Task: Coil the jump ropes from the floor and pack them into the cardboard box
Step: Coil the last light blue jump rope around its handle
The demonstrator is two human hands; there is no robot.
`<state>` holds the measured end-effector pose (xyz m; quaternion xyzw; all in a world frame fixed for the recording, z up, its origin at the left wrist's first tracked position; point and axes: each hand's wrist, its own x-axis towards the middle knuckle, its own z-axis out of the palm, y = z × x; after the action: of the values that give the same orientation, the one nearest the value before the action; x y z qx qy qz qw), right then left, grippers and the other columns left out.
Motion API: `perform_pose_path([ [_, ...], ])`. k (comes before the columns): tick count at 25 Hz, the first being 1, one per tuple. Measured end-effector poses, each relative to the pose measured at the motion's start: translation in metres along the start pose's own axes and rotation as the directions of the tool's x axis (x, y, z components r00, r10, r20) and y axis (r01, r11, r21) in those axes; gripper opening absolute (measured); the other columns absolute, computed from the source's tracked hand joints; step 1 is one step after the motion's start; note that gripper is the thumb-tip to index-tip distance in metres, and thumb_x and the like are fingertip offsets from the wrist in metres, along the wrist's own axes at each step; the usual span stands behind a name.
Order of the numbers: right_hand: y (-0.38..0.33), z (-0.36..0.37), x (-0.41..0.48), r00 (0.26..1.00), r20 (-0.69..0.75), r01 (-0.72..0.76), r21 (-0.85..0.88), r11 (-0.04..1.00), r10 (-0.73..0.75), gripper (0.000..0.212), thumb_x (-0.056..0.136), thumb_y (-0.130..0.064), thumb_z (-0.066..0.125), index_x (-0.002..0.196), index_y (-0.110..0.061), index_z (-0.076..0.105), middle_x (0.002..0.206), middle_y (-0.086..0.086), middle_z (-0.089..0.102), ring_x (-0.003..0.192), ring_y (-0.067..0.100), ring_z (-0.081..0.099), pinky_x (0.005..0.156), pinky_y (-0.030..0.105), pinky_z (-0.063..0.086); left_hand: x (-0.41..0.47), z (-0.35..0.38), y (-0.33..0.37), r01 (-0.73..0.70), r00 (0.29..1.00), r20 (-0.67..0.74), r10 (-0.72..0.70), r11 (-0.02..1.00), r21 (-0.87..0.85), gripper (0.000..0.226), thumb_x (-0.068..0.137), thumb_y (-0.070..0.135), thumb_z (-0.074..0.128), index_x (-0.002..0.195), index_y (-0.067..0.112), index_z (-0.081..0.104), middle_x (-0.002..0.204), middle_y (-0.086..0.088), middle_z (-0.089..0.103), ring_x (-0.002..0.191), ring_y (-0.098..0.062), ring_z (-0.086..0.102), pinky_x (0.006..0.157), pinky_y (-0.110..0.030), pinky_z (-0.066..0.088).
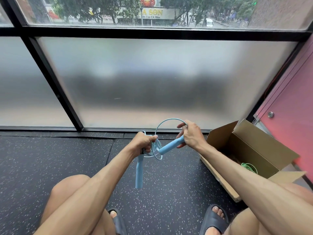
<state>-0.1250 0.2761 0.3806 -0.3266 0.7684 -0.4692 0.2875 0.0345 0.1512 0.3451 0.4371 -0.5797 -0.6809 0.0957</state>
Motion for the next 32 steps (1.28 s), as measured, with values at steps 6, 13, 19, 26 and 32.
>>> perform_pose_path([
  [6,0.003,0.018,-0.007,0.981,0.158,-0.139,0.197,0.971,0.109,0.016,0.106,-0.01,0.035,0.11,0.0,0.047,0.091,0.032,0.069,0.076,0.044,0.068,0.058,0.051,0.06,-0.011,0.005,0.012,0.05,0.972,0.235,-0.006,0.982,-0.181,0.031,0.103,0.022,0.049,0.079,0.003,0.056,0.042,0.007,0.022,0.035,-0.007,0.018,0.038,-0.019,0.022],
  [13,0.002,0.028,-0.018,0.896,0.419,-0.204,0.095,0.974,0.146,0.014,0.103,-0.009,0.034,0.091,-0.008,0.042,0.078,0.023,0.07,0.063,0.031,0.067,0.048,0.033,0.057,-0.017,-0.016,0.03,-0.068,0.935,0.335,0.115,0.986,-0.15,0.047,0.102,0.028,0.05,0.114,-0.016,0.06,0.053,0.006,0.018,0.051,-0.01,0.011,0.044,-0.019,0.021],
  [19,0.03,0.04,-0.013,0.821,0.499,0.125,-0.63,0.766,0.277,0.039,0.096,-0.021,0.061,0.128,-0.005,0.046,0.121,0.016,0.06,0.092,0.026,0.064,0.082,0.041,0.058,-0.021,-0.038,0.042,-0.161,0.975,0.141,0.174,0.982,-0.097,0.034,0.102,0.022,0.05,0.081,-0.002,0.062,0.047,0.005,0.026,0.04,-0.009,0.021,0.041,-0.02,0.02],
  [26,0.036,0.03,0.0,0.935,0.325,0.188,-0.789,0.585,0.139,0.048,0.092,-0.004,0.051,0.137,-0.009,0.037,0.135,0.017,0.055,0.114,0.031,0.058,0.096,0.041,0.049,-0.033,-0.034,0.053,-0.252,0.93,0.224,0.291,0.95,-0.186,0.034,0.099,0.022,0.053,0.07,0.006,0.061,0.045,0.004,0.025,0.043,-0.012,0.018,0.05,-0.029,0.014],
  [32,0.006,0.044,-0.001,0.889,0.382,0.377,-0.295,0.878,-0.253,0.071,0.087,-0.023,0.072,0.147,-0.015,0.035,0.145,0.011,0.049,0.132,0.022,0.049,0.113,0.035,0.036,-0.05,-0.03,0.067,-0.283,0.863,0.403,0.304,0.952,-0.114,0.036,0.1,0.019,0.046,0.065,0.009,0.051,0.043,0.006,0.018,0.044,-0.016,0.01,0.05,-0.032,0.01],
])
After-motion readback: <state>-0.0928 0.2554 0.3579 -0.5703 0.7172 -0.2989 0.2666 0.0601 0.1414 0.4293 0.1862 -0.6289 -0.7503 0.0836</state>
